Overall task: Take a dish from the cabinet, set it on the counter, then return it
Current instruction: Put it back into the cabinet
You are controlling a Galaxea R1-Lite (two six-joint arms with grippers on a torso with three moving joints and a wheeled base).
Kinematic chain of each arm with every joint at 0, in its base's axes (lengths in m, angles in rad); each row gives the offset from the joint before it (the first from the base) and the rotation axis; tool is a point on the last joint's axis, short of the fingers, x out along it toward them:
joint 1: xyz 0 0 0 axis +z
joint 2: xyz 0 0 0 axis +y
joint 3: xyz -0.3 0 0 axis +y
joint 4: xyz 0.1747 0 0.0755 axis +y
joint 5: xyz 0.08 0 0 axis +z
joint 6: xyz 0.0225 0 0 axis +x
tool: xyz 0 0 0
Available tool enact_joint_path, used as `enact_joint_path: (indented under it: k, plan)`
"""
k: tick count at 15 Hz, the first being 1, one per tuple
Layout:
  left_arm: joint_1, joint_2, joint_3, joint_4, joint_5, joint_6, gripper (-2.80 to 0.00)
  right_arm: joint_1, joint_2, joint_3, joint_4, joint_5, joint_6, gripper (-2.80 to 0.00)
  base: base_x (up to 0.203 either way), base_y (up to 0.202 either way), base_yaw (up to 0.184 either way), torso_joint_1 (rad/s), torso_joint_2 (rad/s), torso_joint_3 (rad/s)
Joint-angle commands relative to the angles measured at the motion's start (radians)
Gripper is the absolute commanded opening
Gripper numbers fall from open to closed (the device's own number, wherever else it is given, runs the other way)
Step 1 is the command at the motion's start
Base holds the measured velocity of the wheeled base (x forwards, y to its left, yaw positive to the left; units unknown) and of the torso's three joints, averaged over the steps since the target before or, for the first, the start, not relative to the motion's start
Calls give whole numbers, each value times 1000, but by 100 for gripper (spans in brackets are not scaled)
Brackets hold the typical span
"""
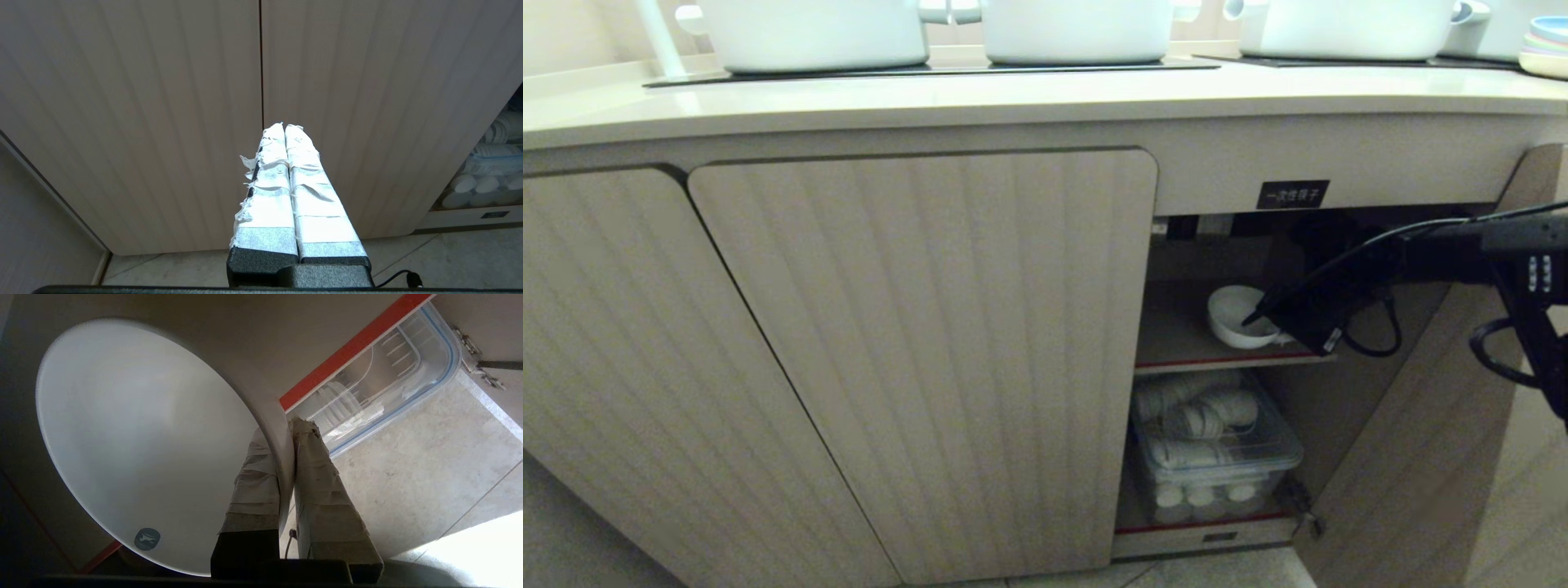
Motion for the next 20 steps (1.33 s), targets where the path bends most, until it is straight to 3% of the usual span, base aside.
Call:
enact_joint_path:
  k: [1, 20]
  plan:
    - [2, 0, 0, 1, 0, 0, -280, 0, 11, -3, 2, 1, 4, -280, 0, 0, 0, 0, 0, 0]
    - [0, 0, 0, -1, 0, 0, -280, 0, 56, -29, -2, -16, 1, -280, 0, 0, 0, 0, 0, 0]
